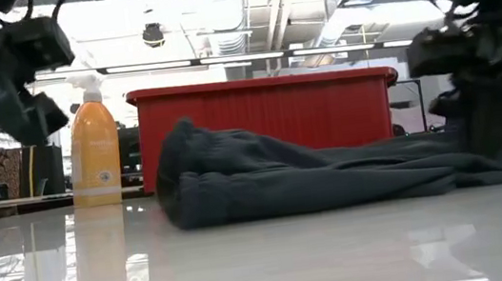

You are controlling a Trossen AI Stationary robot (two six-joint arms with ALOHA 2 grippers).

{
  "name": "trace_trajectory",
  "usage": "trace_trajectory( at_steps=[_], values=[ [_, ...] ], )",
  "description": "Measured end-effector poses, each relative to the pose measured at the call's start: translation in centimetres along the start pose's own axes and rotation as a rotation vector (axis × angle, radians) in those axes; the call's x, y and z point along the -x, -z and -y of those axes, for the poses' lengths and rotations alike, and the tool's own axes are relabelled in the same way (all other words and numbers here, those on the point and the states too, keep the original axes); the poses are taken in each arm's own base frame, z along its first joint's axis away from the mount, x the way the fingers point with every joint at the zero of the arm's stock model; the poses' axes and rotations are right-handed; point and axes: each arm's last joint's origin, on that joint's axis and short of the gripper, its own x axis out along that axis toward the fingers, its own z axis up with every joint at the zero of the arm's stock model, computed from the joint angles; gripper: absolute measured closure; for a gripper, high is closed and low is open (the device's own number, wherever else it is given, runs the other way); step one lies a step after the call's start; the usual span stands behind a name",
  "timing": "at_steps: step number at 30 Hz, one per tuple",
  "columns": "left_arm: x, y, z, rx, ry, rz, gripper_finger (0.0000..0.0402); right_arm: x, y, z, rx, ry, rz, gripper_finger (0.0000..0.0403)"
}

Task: Fold laundry
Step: Fold the black shorts

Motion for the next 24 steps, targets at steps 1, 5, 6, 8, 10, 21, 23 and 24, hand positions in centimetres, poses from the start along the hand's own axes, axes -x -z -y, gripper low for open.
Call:
trace_trajectory(
  at_steps=[1, 5, 6, 8, 10, 21, 23, 24],
  values=[
    [0.0, -0.2, 0.1, -0.013, 0.009, 0.022, 0.0268, 0.4, 0.2, 0.0, -0.018, -0.012, 0.018, 0.0305],
    [0.1, -1.1, 0.4, -0.084, 0.004, 0.129, 0.0268, 2.0, 0.4, -0.3, -0.054, -0.05, 0.1, 0.0305],
    [0.1, -1.2, 0.5, -0.111, -0.007, 0.152, 0.0268, 2.4, 0.4, -0.4, -0.053, -0.063, 0.12, 0.0305],
    [0.1, -1.4, 0.5, -0.181, -0.031, 0.181, 0.0268, 3.2, 0.2, -0.5, -0.056, -0.091, 0.166, 0.0305],
    [0.1, -1.5, 0.4, -0.268, -0.053, 0.188, 0.0268, 4.0, -0.1, -0.7, -0.068, -0.125, 0.222, 0.0305],
    [0.3, -2.1, 0.1, -0.485, -0.294, 0.285, 0.0268, 6.0, -3.5, -3.0, -0.131, -0.208, 0.678, 0.0306],
    [0.1, -2.6, 0.1, -0.509, -0.33, 0.321, 0.0268, 5.1, -4.5, -3.9, -0.104, -0.194, 0.706, 0.0306],
    [-0.2, -2.8, 0.2, -0.527, -0.334, 0.334, 0.0268, 4.5, -5.2, -4.4, -0.084, -0.188, 0.709, 0.0306]
  ],
)
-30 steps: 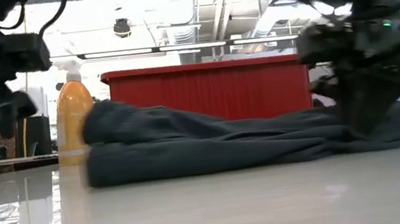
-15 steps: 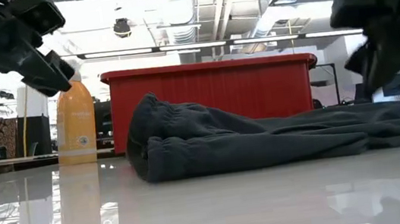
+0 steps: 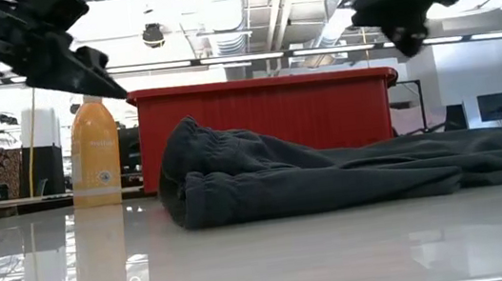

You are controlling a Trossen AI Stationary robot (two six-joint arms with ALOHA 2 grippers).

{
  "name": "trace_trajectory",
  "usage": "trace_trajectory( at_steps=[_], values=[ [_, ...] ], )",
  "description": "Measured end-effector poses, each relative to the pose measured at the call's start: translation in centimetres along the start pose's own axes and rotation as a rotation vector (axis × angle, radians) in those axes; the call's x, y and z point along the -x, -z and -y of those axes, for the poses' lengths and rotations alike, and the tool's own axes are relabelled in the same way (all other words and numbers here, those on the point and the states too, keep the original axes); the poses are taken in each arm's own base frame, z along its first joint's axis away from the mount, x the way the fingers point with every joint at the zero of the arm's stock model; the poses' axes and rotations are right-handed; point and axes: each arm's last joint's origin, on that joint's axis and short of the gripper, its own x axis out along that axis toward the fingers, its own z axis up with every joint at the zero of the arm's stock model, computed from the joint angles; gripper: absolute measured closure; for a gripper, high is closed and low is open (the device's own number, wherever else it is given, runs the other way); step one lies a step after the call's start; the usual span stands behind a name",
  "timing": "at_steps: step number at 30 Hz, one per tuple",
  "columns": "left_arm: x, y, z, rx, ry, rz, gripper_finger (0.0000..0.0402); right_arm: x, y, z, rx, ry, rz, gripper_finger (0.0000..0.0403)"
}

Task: Fold laundry
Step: Fold the black shorts

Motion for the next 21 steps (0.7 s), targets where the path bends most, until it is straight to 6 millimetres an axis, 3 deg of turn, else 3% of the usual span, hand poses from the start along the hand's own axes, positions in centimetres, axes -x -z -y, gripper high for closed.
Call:
trace_trajectory(
  at_steps=[4, 9, 14, 21],
  values=[
    [-2.0, 0.0, 0.8, -0.042, 0.048, 0.008, 0.0268, -4.5, -0.2, -1.6, 0.067, 0.017, -0.038, 0.0306],
    [-4.8, 1.9, 1.8, -0.06, 0.087, -0.123, 0.0268, -8.5, -0.5, -3.7, 0.197, 0.051, -0.166, 0.0306],
    [-7.4, 3.1, 2.5, -0.062, 0.022, -0.142, 0.0269, -9.9, -0.7, -4.8, 0.255, 0.079, -0.272, 0.0306],
    [-10.1, 4.3, 2.7, -0.107, -0.109, -0.119, 0.0269, -10.0, -1.2, -5.0, 0.225, 0.083, -0.264, 0.0306]
  ],
)
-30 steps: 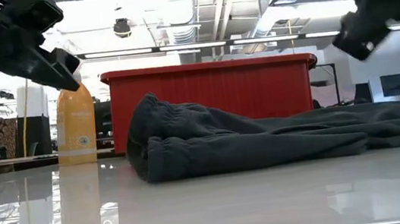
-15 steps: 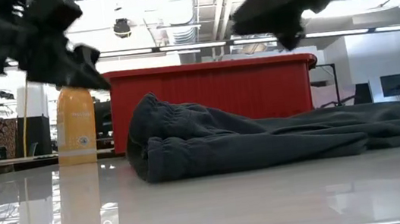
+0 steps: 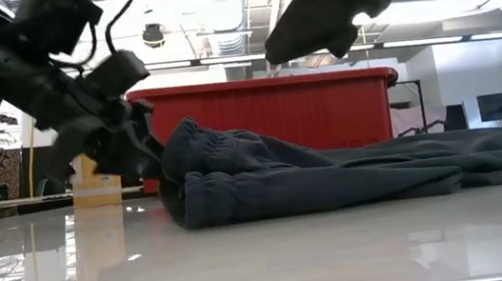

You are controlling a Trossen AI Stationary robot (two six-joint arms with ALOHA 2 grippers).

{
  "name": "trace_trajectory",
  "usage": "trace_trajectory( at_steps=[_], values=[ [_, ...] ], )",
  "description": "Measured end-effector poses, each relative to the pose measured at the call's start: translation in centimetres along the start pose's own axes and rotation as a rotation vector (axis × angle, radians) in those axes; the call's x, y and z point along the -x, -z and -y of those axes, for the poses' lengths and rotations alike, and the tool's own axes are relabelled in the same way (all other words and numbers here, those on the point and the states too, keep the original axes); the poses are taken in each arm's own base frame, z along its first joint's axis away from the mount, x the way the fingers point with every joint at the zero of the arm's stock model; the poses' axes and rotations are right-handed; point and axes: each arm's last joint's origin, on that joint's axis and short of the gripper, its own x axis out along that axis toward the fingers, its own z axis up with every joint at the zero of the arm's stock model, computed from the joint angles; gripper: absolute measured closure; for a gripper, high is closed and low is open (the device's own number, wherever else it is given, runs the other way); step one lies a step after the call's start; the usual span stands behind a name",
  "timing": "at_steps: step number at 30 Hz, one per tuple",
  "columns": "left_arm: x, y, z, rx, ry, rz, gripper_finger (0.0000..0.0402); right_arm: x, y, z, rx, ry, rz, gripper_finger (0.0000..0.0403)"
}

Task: Fold laundry
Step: Fold the black shorts

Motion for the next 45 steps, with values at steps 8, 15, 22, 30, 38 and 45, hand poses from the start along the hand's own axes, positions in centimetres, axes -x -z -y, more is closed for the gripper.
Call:
trace_trajectory(
  at_steps=[8, 15, 22, 30, 38, 45],
  values=[
    [-1.5, 0.6, 0.4, 0.066, 0.002, 0.019, 0.0269, 0.0, 0.1, -0.5, -0.011, -0.011, 0.007, 0.0306],
    [-0.7, -0.2, 0.4, 0.078, -0.012, 0.057, 0.0269, 0.0, 0.1, -0.5, -0.014, -0.011, 0.009, 0.0306],
    [0.7, -0.5, 0.6, 0.057, -0.038, 0.016, 0.0269, 0.3, 0.3, -1.1, -0.018, -0.029, 0.008, 0.0306],
    [0.6, -0.4, 0.1, 0.076, -0.082, 0.001, 0.0269, 0.2, 0.3, -1.0, -0.011, -0.024, 0.008, 0.0306],
    [0.2, -0.8, -1.0, 0.131, -0.064, 0.041, 0.0269, -0.5, 0.7, -1.3, 0.001, -0.035, 0.027, 0.0306],
    [0.1, -0.6, -1.0, 0.14, -0.05, 0.025, 0.0269, -2.5, 2.3, -2.5, 0.016, -0.059, 0.029, 0.0306]
  ],
)
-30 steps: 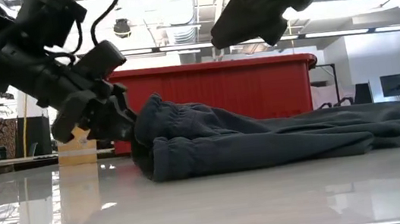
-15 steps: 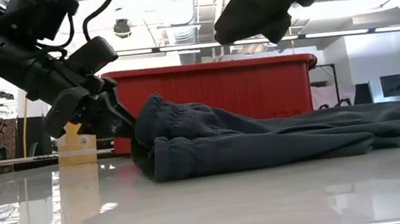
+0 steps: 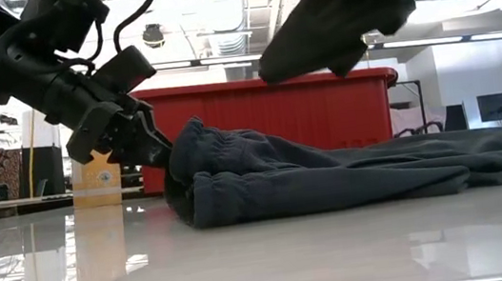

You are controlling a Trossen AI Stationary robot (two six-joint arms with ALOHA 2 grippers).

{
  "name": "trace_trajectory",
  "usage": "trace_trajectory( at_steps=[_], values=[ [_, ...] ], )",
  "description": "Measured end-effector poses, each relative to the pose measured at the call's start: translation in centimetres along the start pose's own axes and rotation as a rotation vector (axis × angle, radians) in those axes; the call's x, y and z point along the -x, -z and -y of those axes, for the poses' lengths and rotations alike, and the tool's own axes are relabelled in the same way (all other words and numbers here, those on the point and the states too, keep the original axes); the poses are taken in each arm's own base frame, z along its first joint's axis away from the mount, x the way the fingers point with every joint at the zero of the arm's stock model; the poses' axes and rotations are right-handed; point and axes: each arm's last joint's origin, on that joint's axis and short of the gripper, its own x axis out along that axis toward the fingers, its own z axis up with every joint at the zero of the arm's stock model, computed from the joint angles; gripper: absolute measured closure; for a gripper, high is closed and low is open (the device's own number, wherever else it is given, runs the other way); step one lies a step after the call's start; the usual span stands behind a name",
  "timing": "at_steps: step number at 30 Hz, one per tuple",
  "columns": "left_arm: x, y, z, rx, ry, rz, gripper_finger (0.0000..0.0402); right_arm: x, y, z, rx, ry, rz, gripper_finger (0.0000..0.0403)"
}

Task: Fold laundry
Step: Fold the black shorts

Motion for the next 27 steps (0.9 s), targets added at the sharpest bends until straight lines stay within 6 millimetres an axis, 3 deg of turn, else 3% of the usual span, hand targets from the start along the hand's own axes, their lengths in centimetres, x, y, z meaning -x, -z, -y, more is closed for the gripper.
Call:
trace_trajectory(
  at_steps=[12, 19, 27],
  values=[
    [0.01, 0.34, 0.15, 0.0, 0.053, -0.033, 0.0269, -0.31, 0.19, -0.22, 0.007, -0.01, 0.009, 0.0306],
    [-0.15, 0.19, -0.35, -0.006, -0.006, -0.02, 0.0269, -0.33, 0.03, -0.17, 0.04, -0.012, 0.023, 0.0306],
    [-0.38, 0.22, -0.66, -0.009, 0.079, -0.024, 0.0269, -0.33, -0.08, -0.22, 0.047, -0.016, 0.034, 0.0306]
  ],
)
